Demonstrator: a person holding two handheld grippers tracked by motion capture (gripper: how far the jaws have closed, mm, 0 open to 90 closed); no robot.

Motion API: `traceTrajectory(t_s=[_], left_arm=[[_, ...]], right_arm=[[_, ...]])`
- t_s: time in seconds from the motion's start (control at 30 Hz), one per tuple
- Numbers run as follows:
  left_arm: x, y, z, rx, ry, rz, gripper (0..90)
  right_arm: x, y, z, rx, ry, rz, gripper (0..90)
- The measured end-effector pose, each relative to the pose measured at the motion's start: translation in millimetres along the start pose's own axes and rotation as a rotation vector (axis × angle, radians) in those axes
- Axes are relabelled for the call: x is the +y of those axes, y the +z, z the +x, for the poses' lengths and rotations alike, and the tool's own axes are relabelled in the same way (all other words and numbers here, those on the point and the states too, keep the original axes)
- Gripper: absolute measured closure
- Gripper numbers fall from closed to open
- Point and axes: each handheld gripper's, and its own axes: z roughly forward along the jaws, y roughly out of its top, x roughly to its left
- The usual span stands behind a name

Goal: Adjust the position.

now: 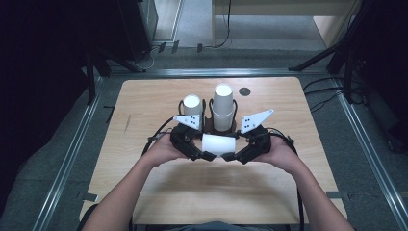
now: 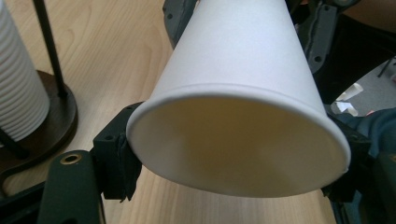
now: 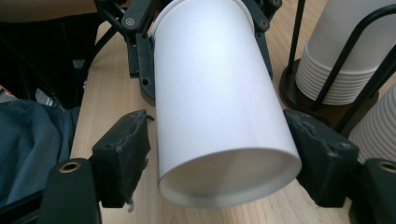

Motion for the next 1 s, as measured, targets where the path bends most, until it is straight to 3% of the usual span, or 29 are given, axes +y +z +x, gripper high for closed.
traceTrajectory(t_s=[0.13, 0.37, 0.8, 0.83, 1.0], left_arm=[[2.1, -6.6, -1.2, 0.045, 0.008, 0.036, 23.2], [9.8, -12.4, -5.3, 0.103, 0.030, 0.093, 23.2], [17.7, -10.1, -2.1, 0.131, 0.048, 0.201, 23.1], [18.6, -6.5, -2.7, 0.143, 0.064, 0.241, 23.1], [19.2, -1.3, -1.8, 0.141, 0.068, 0.283, 23.1]], right_arm=[[-2.0, 0.4, -1.7, -0.040, 0.007, 0.029, 22.7], [-4.4, 5.9, -2.4, -0.061, 0.003, 0.077, 22.7], [-6.2, 12.8, -3.3, -0.089, -0.001, 0.122, 22.7], [-6.3, 14.0, -3.6, -0.088, -0.011, 0.125, 22.7], [-6.7, 16.9, -3.2, -0.097, -0.018, 0.137, 22.7]])
